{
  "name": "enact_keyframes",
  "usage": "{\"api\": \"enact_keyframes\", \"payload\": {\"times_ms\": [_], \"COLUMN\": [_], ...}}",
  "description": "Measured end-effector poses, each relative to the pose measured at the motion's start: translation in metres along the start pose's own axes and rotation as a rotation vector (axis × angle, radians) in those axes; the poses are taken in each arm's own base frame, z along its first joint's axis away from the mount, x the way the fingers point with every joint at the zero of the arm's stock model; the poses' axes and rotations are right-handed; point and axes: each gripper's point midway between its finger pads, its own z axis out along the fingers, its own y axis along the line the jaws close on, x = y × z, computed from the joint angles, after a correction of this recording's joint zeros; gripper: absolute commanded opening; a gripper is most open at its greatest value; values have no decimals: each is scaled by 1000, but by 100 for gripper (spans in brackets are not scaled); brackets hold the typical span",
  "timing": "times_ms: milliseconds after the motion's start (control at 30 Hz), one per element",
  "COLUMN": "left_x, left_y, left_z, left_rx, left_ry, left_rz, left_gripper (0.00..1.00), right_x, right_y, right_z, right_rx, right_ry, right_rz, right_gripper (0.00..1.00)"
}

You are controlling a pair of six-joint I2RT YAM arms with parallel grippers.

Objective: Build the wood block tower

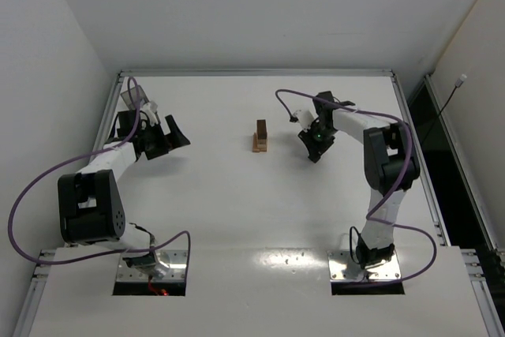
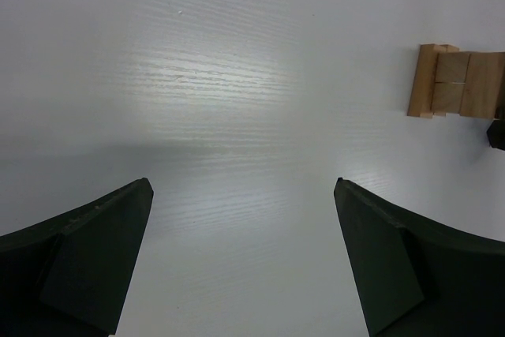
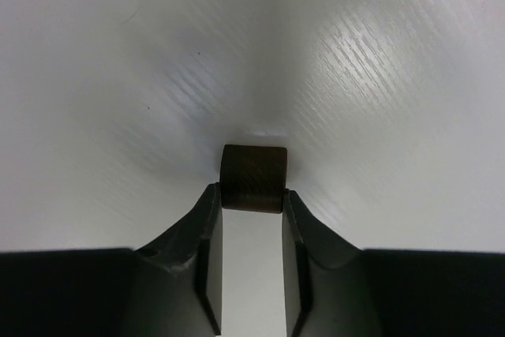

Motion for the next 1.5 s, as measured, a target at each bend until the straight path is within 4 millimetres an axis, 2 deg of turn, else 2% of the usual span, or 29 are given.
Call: {"api": "enact_keyframes", "payload": {"times_ms": [133,233,300,400,433,500,567,633,800,867,1000,1200,1367,1500], "left_x": [0,0,1,1,1,2,3,3,3,3,3,3,3,3], "left_y": [0,-1,-4,-5,-6,-6,-5,-4,-5,-5,-5,-5,-5,-5], "left_z": [0,0,0,0,0,1,2,2,2,2,2,3,3,3], "left_rx": [0,8,23,32,35,37,36,36,39,39,39,39,39,42], "left_ry": [0,2,6,7,8,11,15,18,17,18,17,17,17,18], "left_rz": [0,4,7,9,9,8,6,4,5,5,5,5,5,5], "left_gripper": [100,100,100,100,100,100,100,100,100,100,100,100,100,100], "right_x": [-7,-39,-83,-161,-180,-203,-214,-220,-223,-222,-221,-224,-221,-229], "right_y": [-3,-15,-34,-65,-71,-71,-55,-33,23,39,49,56,66,71], "right_z": [-10,-38,-79,-157,-181,-217,-227,-217,-162,-143,-125,-120,-104,-106], "right_rx": [-8,4,45,148,186,222,197,140,-36,-91,-129,-112,-107,-92], "right_ry": [-1,-71,-180,-399,-467,-563,-595,-581,-476,-439,-401,-396,-372,-379], "right_rz": [-5,-23,-45,-95,-110,-124,-120,-120,-143,-164,-244,-445,-630,-752], "right_gripper": [0,0,0,0,0,0,0,0,0,0,0,0,0,0]}}
